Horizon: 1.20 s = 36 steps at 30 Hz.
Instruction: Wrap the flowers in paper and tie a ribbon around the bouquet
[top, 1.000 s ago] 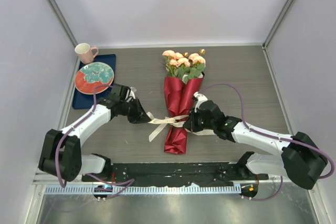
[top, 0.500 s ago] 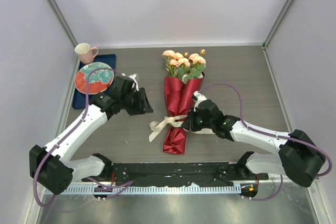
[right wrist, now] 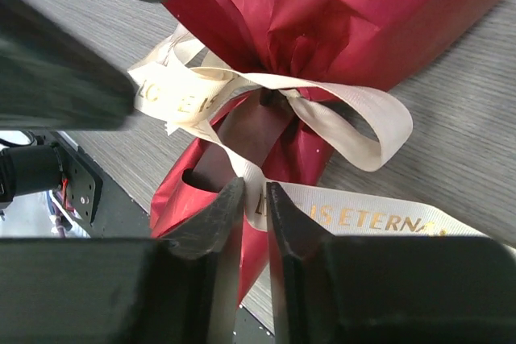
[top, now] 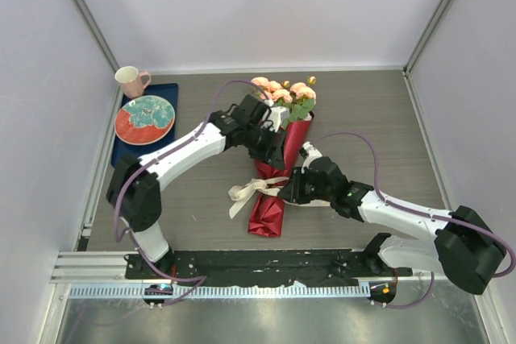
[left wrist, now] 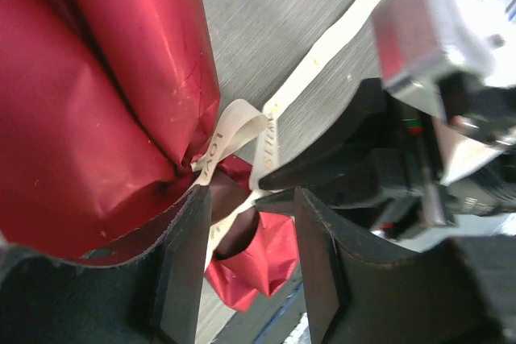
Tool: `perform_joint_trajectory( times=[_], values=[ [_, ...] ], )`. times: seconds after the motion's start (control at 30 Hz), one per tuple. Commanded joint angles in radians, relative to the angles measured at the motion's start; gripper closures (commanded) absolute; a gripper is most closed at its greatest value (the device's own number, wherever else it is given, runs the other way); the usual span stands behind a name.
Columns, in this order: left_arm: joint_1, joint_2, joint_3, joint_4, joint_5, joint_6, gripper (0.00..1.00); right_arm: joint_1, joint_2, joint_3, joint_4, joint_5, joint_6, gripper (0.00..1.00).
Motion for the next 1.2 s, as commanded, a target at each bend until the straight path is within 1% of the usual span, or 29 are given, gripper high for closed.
perform_joint_trajectory(
  times=[0.0,0.03,0.07,0.17,0.27,0.37,0.5,0.67,0.9,1.0,1.03,1.13,1.17],
  values=[
    [-0.053,0.088,0.109,-0.117,-0.002,0.173,0.5,0.003,-0.046,-0.02,0.051,-0.011,0.013,0.81],
    [-0.07,0.1,0.112,-0.123,-0.004,0.186,0.5,0.005,-0.051,-0.023,0.056,-0.016,0.013,0.94],
    [-0.075,0.114,0.111,-0.114,-0.016,0.192,0.51,0.003,-0.054,-0.027,0.064,-0.021,0.016,1.0],
    [-0.084,0.125,0.097,-0.098,-0.046,0.213,0.53,0.005,-0.074,-0.049,0.09,-0.03,0.029,1.0],
    [-0.082,0.134,0.086,-0.1,-0.036,0.23,0.56,0.005,-0.089,-0.06,0.094,-0.025,0.032,1.0],
    [-0.082,0.143,0.068,-0.097,-0.028,0.233,0.56,0.005,-0.092,-0.061,0.093,-0.024,0.03,1.0],
    [-0.082,0.158,0.054,-0.091,-0.074,0.232,0.55,0.005,-0.088,-0.058,0.093,-0.025,0.029,1.0],
    [-0.081,0.163,0.042,-0.06,-0.086,0.247,0.52,0.005,-0.082,-0.058,0.096,-0.033,0.029,1.0],
    [-0.076,0.207,0.048,-0.08,-0.102,0.25,0.53,0.005,-0.092,-0.06,0.088,-0.028,0.033,1.0],
    [-0.075,0.204,0.039,-0.089,-0.105,0.247,0.64,0.005,-0.097,-0.058,0.085,-0.01,0.042,1.0],
    [-0.075,0.2,0.036,-0.086,-0.105,0.243,0.72,0.003,-0.094,-0.058,0.085,-0.007,0.05,1.0],
    [-0.076,0.152,0.037,-0.072,-0.088,0.221,0.82,0.002,-0.08,-0.049,0.085,-0.017,0.09,1.0],
    [-0.076,0.134,0.036,-0.055,-0.09,0.213,0.84,0.003,-0.08,-0.052,0.1,-0.021,0.104,1.0]
  ],
)
